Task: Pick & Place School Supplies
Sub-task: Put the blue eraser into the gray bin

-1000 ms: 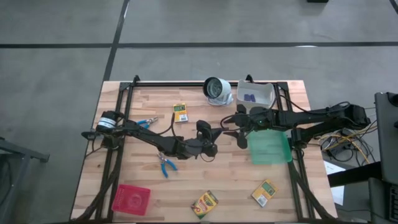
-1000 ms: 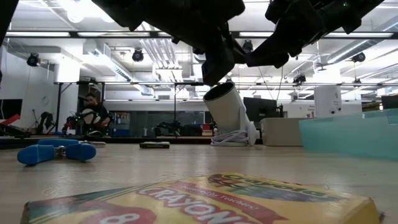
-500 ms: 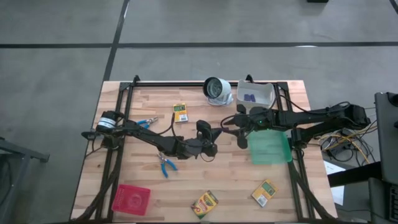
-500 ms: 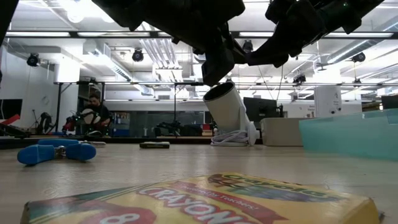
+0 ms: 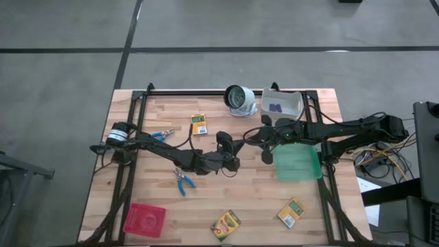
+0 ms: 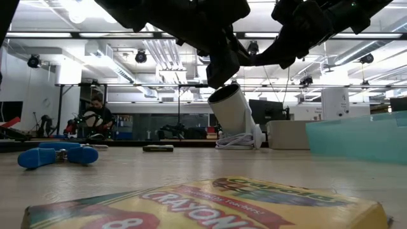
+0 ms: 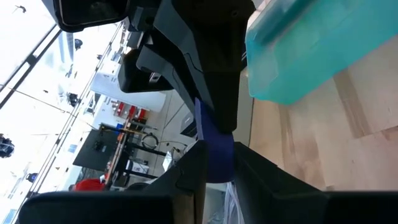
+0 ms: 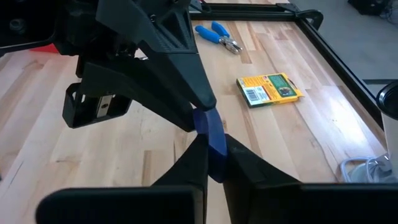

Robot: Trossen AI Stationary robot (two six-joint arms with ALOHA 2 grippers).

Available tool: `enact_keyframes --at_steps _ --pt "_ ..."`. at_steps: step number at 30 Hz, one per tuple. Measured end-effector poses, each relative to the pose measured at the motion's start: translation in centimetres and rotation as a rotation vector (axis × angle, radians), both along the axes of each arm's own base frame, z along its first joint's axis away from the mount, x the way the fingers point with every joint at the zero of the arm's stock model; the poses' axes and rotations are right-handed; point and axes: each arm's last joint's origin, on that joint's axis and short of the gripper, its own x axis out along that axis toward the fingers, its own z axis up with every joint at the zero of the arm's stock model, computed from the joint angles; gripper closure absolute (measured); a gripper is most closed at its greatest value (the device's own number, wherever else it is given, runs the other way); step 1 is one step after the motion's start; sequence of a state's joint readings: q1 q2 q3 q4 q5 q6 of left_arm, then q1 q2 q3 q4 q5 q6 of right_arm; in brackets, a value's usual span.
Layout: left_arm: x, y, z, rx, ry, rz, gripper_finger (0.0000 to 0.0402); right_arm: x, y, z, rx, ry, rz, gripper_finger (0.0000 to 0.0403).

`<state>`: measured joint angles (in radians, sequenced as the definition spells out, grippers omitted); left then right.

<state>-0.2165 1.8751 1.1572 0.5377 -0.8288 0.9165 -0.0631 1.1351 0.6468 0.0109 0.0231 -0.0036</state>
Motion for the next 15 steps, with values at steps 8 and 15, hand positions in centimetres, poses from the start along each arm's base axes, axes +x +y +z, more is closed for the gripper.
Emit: enact_keyframes --at_steps 8,15 --pt "0.0 0.0 0.0 -0.002 -0.001 -0.001 0.033 0.0 -0.01 0.0 -0.001 0.0 -0.002 0.0379" --pt "0.0 0.04 0.01 0.001 -0.001 0.007 0.033 0.01 -0.02 0.02 -0.002 -0.002 -0.004 0.0379"
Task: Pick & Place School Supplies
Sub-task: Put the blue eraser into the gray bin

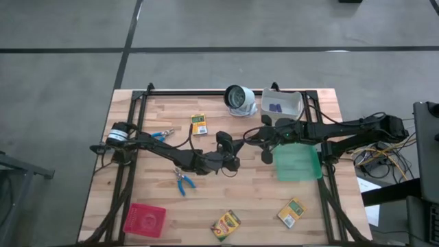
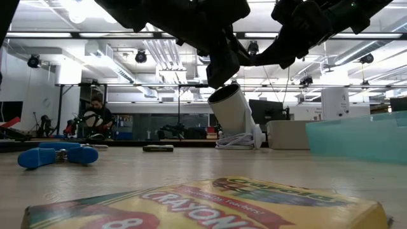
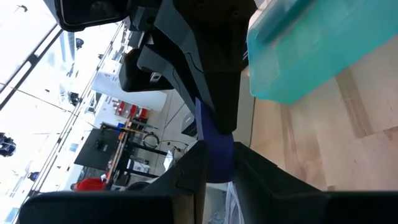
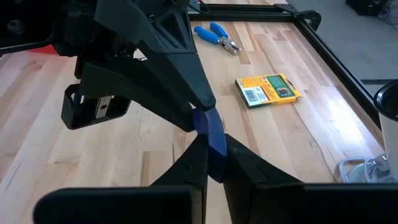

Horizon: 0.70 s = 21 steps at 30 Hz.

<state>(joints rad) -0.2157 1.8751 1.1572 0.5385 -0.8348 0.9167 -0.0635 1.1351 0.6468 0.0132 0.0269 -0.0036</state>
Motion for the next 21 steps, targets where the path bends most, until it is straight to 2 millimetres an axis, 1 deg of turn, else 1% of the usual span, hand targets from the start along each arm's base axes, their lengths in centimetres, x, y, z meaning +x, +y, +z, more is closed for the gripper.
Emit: enact_keyframes --at_steps 4,7,17,21 --pt "-0.02 -0.1 0.0 0.0 0.0 0.0 0.0328 0.0 0.0 0.0 0.0 0.0 0.0 0.0379" --pt "-0.03 -0.18 0.0 0.0 0.0 -0.003 0.0316 0.0 0.0 0.0 0.0 -0.001 0.001 0.0379" --pt "-0.04 -0.26 -0.01 -0.003 -0.001 -0.01 0.0249 -0.01 -0.03 -0.01 -0.003 0.001 -0.006 0.038" --pt "-0.03 -0.24 -0.01 -0.011 -0.006 -0.007 0.0229 -0.01 -0.04 -0.01 -0.003 0.001 -0.006 0.038"
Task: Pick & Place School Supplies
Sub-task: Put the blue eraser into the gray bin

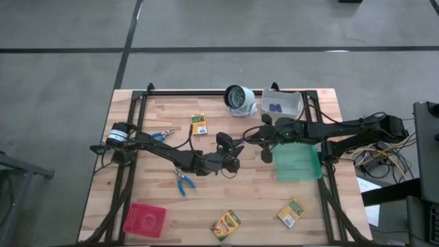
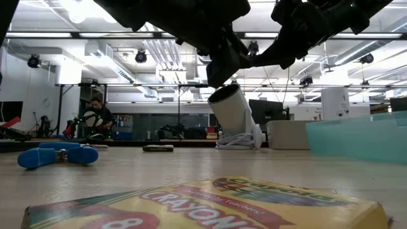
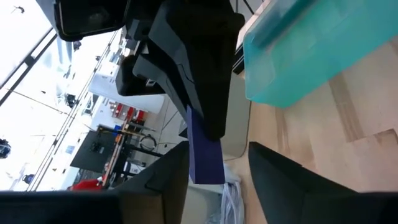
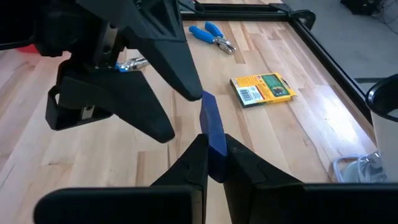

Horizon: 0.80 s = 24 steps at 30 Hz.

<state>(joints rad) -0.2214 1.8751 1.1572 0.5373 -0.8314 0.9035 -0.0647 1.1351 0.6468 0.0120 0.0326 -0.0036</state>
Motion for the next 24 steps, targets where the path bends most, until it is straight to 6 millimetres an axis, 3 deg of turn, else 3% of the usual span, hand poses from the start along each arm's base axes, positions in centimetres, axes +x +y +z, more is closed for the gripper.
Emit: enact_keyframes --at_steps 15,20,24 --pt "-0.1 -0.1 0.0 -0.009 -0.012 0.027 0.0202 0.0 0.0 0.0 0.004 0.0 0.003 0.038" --pt "-0.9 -0.4 0.5 0.054 -0.018 0.271 0.0202 0.0 0.0 0.0 0.01 0.0 -0.011 0.038" --pt "-1.7 -0.1 1.8 0.051 -0.067 0.43 0.0202 -0.2 -0.5 0.0 0.002 0.0 -0.192 0.038"
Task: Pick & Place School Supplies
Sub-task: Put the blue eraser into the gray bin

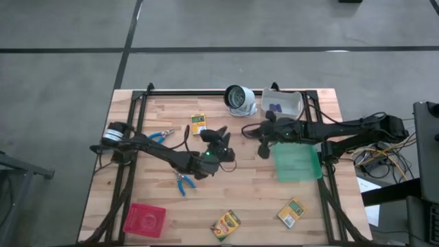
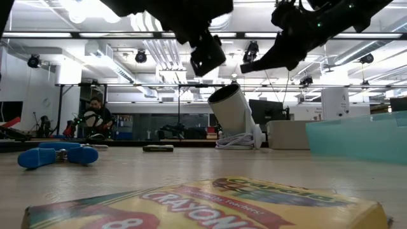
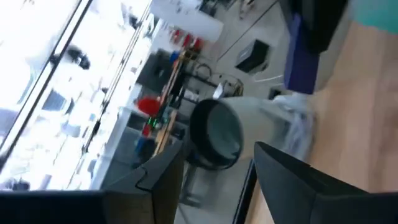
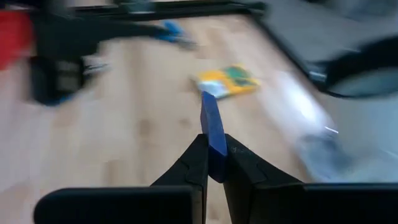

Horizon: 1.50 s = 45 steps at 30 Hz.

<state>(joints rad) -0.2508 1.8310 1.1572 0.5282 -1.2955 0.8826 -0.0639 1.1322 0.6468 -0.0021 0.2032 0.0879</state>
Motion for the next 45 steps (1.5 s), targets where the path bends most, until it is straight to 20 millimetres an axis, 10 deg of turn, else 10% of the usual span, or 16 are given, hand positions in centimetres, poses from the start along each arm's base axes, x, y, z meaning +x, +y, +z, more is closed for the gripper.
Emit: enact_keyframes --at_steps 10,29,45 --pt "-4.4 -0.3 1.5 -0.256 -0.108 -0.467 0.0202 -3.2 -0.2 1.7 0.066 -0.021 -0.174 0.038" --pt "-17.6 2.9 1.3 -0.47 -0.573 -0.771 0.0202 -10.7 -3.8 3.3 0.156 -0.159 -0.894 0.038" --pt "-19.2 3.3 1.2 -0.438 -0.602 -0.781 0.0202 -9.2 -11.5 -0.1 0.367 0.081 -1.131 0.038"
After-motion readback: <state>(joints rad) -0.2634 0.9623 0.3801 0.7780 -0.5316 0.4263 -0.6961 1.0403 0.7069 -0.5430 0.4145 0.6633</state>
